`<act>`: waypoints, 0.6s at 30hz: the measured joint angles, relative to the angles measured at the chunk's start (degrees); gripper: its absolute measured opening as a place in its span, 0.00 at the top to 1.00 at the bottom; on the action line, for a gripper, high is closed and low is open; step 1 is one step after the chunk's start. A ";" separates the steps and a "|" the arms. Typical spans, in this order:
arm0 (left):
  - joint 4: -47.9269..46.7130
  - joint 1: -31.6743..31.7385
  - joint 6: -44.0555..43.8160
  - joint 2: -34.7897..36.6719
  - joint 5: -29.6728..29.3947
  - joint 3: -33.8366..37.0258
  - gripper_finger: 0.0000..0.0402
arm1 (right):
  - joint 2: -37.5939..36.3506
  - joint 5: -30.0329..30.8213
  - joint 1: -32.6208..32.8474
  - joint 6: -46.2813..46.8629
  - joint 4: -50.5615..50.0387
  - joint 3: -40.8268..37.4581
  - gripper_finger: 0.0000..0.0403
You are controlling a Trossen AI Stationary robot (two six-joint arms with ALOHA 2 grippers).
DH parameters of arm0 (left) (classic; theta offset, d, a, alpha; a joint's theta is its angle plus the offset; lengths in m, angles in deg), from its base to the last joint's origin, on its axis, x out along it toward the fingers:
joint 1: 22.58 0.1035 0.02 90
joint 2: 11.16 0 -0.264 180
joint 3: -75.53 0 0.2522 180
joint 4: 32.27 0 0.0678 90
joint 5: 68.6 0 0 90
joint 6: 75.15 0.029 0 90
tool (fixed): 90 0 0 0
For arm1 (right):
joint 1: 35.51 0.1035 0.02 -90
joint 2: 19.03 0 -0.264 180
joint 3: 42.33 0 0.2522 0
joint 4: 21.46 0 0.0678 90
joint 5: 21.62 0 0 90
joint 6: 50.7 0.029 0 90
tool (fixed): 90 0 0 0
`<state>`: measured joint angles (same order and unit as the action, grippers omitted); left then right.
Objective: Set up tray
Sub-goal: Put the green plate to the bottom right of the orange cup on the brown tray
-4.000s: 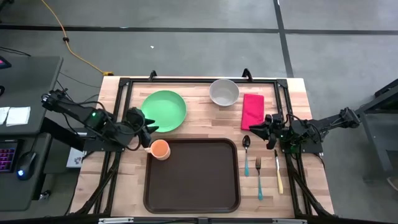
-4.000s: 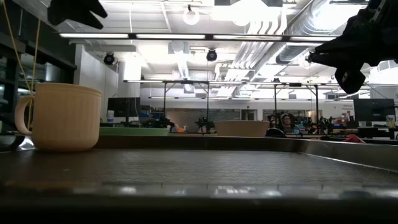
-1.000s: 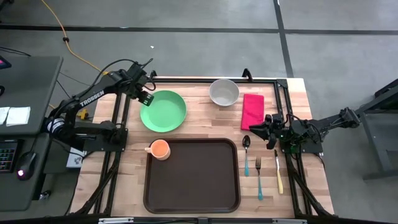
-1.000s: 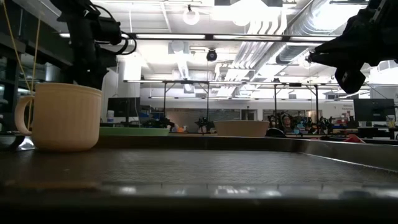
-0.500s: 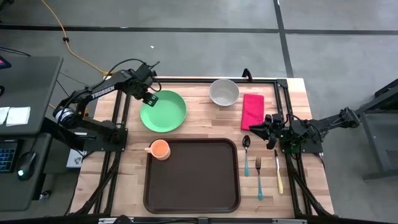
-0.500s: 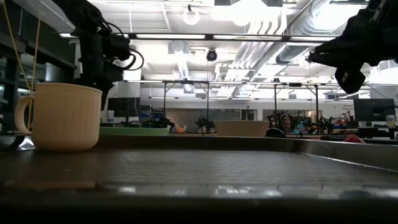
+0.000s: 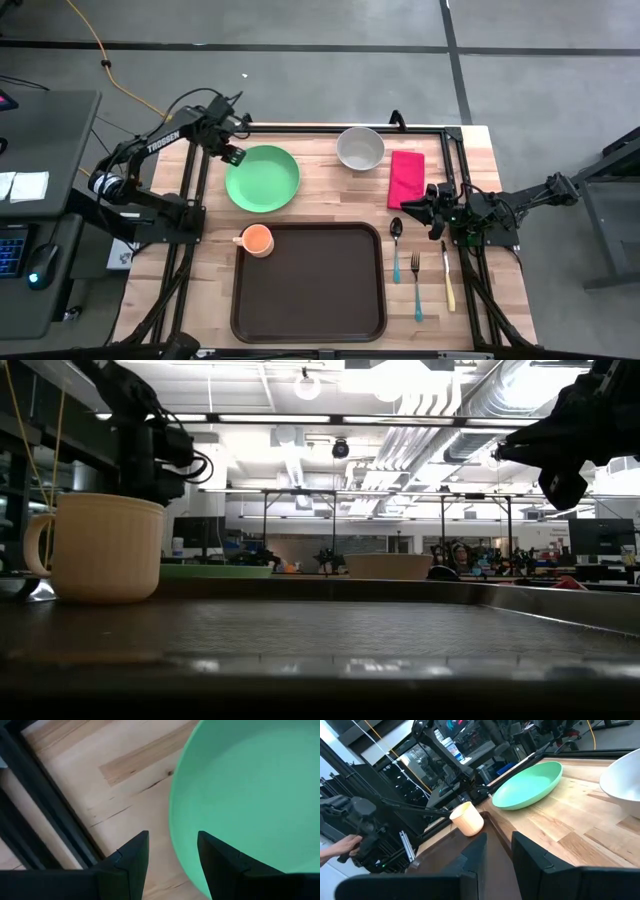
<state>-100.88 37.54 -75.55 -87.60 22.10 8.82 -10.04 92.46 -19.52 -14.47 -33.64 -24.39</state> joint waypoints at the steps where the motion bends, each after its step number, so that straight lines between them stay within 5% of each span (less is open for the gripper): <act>1: 0.29 -0.05 0.18 0.00 0.20 0.46 0.50 | 0.00 0.22 0.01 0.02 0.00 0.00 0.83; 8: 5.33 -0.11 0.68 0.00 4.98 4.43 0.50 | 0.00 2.41 0.00 0.02 0.00 0.00 0.83; 18: 5.88 -0.11 0.76 0.00 3.22 5.35 0.50 | 0.00 2.37 0.01 1.45 0.00 0.00 0.83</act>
<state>-94.99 37.43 -74.79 -87.60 25.32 14.17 -10.04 94.84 -19.51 -13.01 -33.64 -24.39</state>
